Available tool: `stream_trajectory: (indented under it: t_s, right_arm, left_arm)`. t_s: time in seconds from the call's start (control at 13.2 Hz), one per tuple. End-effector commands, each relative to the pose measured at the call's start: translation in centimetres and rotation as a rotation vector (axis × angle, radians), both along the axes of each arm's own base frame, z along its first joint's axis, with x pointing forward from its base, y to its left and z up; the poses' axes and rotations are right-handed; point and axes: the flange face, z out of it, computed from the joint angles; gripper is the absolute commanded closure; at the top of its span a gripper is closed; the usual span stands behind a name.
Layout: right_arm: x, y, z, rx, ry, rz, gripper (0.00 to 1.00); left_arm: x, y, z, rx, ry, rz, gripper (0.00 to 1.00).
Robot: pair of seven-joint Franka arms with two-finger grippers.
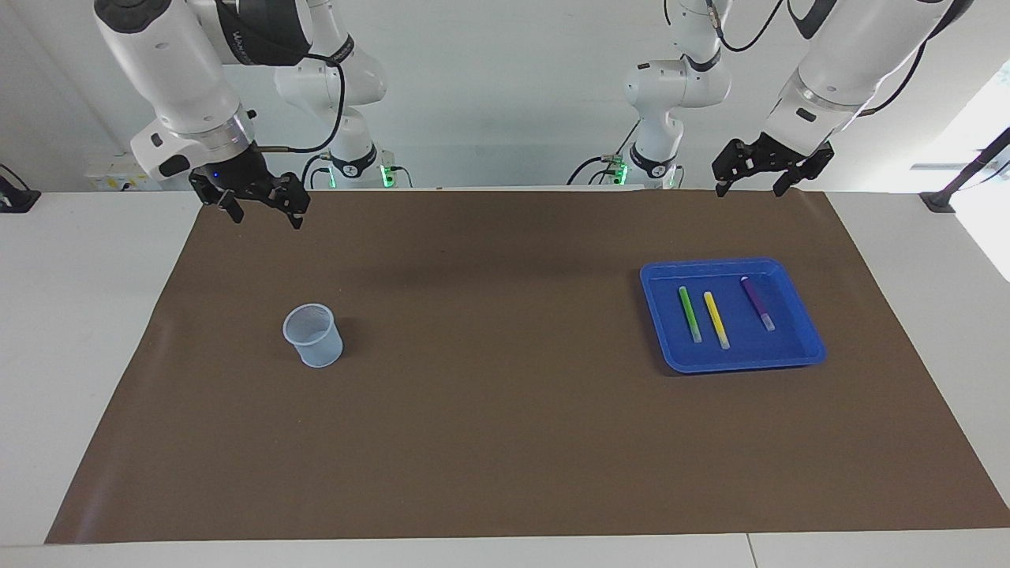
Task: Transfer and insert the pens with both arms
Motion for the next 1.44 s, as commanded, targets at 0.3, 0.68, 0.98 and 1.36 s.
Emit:
stream_trajectory:
  t_s: [0.3,0.68,0.98,1.36]
  right_arm:
    - [-0.03,-0.19,1.15,0.006,-0.020,-0.018,0.00]
    - [-0.05,-0.26,0.99,0.007,-0.016,-0.019,0.00]
    - [-0.14,-0.85,0.79,0.007,-0.016,-0.025,0.00]
    - [-0.09,-0.43,0.77,0.007,-0.020,-0.019,0.00]
  left_arm:
    - [0.09,0.22,0.23,0.008,-0.015,0.012,0.00]
    - [0.15,-0.06,0.28,0.004,-0.027,0.008,0.00]
    - [0.29,0.41,0.22,0.004,-0.033,0.020,0.00]
    - [0.07,0.50,0.07,0.004,-0.028,0.013,0.00]
